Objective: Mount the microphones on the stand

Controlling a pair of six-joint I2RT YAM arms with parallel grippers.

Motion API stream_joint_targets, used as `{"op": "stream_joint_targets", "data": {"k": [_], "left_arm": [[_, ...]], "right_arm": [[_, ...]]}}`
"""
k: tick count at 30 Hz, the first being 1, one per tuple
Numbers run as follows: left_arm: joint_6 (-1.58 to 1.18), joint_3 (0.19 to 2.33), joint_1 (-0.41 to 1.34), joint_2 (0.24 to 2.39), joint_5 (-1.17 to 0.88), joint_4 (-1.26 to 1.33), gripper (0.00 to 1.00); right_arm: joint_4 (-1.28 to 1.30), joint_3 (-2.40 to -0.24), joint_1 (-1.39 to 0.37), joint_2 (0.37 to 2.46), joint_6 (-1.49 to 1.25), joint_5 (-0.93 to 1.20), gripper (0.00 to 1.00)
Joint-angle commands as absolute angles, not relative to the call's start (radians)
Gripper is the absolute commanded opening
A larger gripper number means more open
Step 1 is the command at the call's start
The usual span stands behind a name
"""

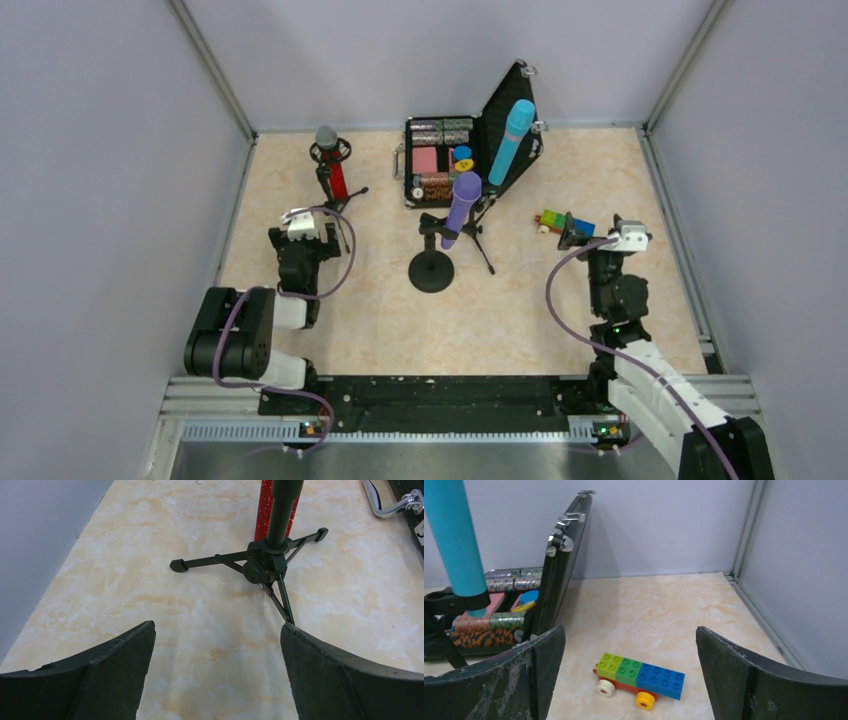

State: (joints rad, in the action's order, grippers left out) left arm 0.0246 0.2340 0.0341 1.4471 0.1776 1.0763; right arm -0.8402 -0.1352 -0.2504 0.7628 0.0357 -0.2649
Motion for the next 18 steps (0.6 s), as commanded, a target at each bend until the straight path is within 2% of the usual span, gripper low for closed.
{"op": "stream_joint_targets", "data": {"k": [1, 5, 9, 13, 16, 18], "left_arm": [[0.014, 0.262, 0.029, 1.448, 0.185, 1.106, 0.99], [0.013, 0.265, 0.027, 1.448, 0.181, 1.1, 0.99], [0.012, 0.267, 0.025, 1.448, 0.176, 1.097, 0.99], [0.012, 0.268, 0.023, 1.448, 0.174, 1.097, 0.99], [0.012, 0.267, 0.024, 1.448, 0.175, 1.098, 0.99], [0.011, 0.268, 0.024, 1.448, 0.173, 1.095, 0.99]], "right_arm": [[-0.831, -0.08, -0.202, 0.723, 0.013, -0.311, 0.99], [-0.932, -0.047, -0.198, 0.865, 0.045, -0.362, 0.98], [-1.278, 0.031, -0.194, 1.118, 0.093, -0.324, 0.98], [-1.388, -0.025, -0.162, 1.307, 0.09, -0.273, 0.97], [-1.613, -0.024, -0.134, 1.507, 0.075, -0.285, 0.94], [-1.548, -0.032, -0.134, 1.484, 0.068, -0.284, 0.94]]}}
